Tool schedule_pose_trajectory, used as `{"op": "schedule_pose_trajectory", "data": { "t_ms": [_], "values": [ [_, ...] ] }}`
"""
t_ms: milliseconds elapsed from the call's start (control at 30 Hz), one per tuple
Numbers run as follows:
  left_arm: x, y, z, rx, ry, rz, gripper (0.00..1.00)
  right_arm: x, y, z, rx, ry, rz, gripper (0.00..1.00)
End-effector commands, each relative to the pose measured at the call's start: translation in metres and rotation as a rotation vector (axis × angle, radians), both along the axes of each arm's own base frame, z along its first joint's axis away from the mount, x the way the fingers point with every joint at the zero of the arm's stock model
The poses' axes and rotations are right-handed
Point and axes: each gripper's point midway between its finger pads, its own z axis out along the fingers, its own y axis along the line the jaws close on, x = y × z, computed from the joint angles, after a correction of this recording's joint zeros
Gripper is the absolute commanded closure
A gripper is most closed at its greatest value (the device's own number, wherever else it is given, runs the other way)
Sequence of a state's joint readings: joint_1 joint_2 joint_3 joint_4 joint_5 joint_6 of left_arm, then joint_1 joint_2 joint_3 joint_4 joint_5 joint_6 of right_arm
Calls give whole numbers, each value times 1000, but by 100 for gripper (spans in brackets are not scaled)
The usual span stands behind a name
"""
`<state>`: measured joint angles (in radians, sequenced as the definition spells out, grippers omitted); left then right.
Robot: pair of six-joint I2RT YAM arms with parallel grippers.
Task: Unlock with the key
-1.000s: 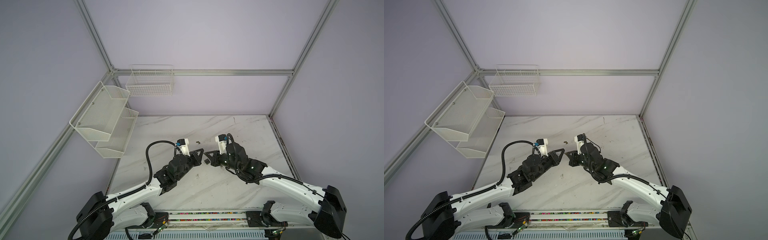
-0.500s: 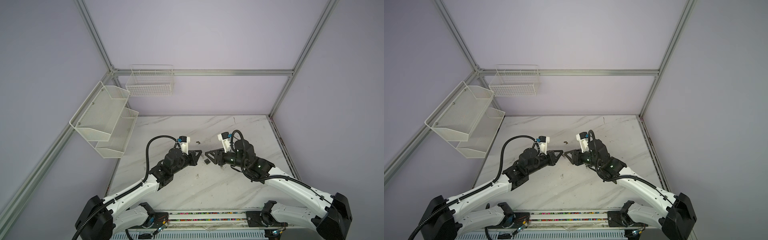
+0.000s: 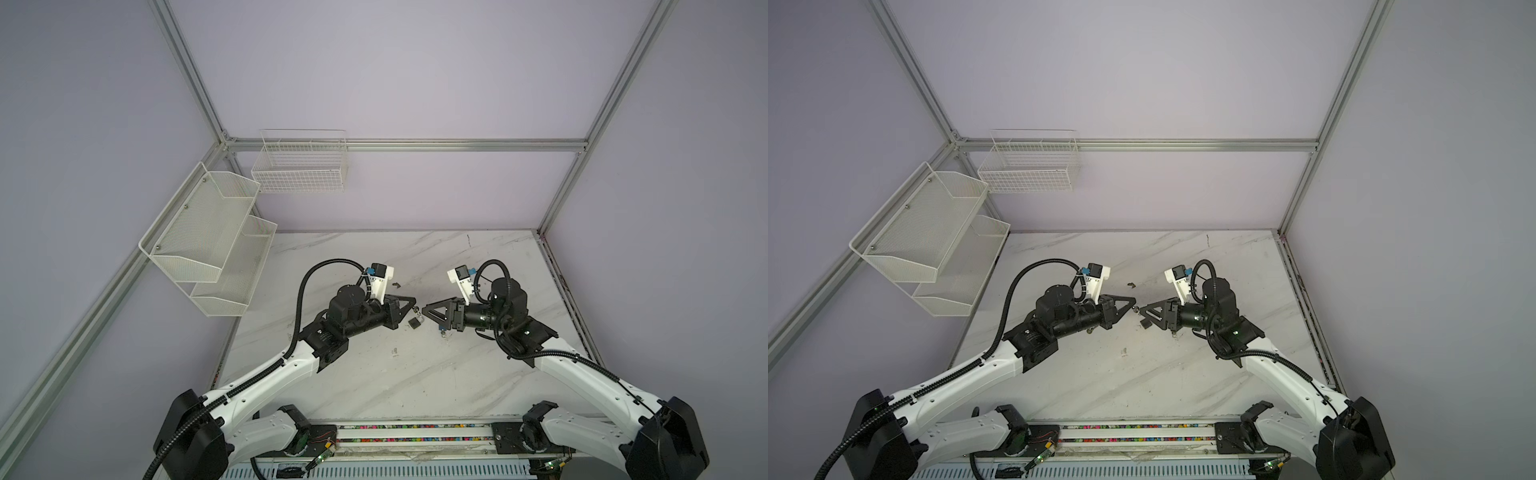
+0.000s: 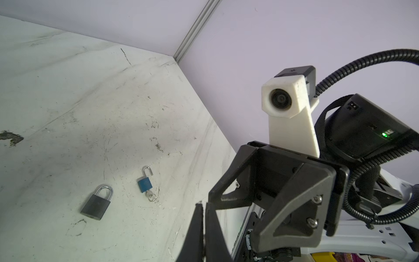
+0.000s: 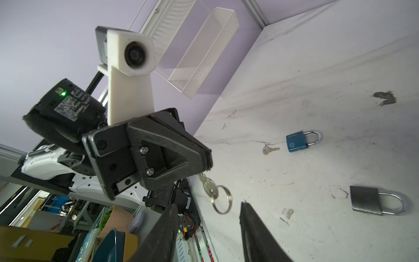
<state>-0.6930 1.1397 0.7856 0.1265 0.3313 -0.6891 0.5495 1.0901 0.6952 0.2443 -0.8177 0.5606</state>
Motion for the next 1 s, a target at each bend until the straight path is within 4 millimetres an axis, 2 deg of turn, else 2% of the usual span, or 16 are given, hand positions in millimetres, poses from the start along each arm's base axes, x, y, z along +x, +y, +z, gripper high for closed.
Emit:
{"op": "schedule_pose_trajectory", "data": {
  "t_ms": [0,433,967],
  "values": [
    [0,-9,63,-102,-139,-60,100,-8,4,18,86,-44,62,53],
    [-5,-14,77,-143,-178,-101,100,-1,6,4,68,-13,40,59],
    [-7,-15,79,-152,-190,-116,100,-2,6,6,87,-12,47,77]
  ]
}}
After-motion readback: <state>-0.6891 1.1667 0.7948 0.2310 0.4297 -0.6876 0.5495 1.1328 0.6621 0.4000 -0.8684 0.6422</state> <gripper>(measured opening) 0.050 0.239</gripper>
